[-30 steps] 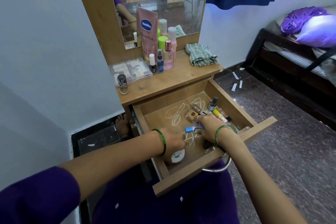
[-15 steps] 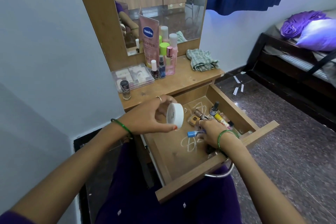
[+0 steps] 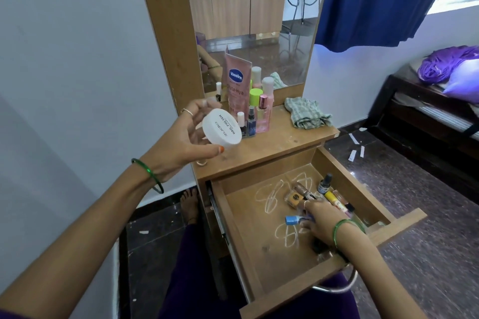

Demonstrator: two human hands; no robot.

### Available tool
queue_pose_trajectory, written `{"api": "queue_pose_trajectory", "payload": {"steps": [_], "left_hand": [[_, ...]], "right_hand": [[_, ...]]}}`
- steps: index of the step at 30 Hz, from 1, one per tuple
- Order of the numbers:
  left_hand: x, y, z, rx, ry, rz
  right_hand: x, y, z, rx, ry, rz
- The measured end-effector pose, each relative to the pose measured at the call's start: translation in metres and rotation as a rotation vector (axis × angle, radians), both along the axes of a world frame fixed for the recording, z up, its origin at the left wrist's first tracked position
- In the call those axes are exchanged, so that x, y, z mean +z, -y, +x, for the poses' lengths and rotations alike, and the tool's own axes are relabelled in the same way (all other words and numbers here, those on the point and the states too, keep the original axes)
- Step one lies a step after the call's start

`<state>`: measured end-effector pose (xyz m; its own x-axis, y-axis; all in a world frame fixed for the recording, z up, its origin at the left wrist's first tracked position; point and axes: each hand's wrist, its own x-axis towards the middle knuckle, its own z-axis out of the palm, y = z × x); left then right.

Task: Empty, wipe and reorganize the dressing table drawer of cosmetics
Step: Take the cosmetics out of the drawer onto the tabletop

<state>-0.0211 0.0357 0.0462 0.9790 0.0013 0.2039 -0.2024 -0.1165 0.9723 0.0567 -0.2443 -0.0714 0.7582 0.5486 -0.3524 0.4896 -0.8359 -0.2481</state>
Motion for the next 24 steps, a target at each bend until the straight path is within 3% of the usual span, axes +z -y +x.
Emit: {"api": "queue_pose_trajectory", "payload": {"steps": [13,24], "left_hand": [[0.002,-0.066,0.040,0.336,-0.053,0.276],[-0.047,-0.085,0.069,0.438,-0.162,0.413]], "right_hand": [[-0.002,-0.001,0.000,0.020,0.002,0.013],[-0.002,-0.003,0.002,0.000,-0.002,0.017]]}}
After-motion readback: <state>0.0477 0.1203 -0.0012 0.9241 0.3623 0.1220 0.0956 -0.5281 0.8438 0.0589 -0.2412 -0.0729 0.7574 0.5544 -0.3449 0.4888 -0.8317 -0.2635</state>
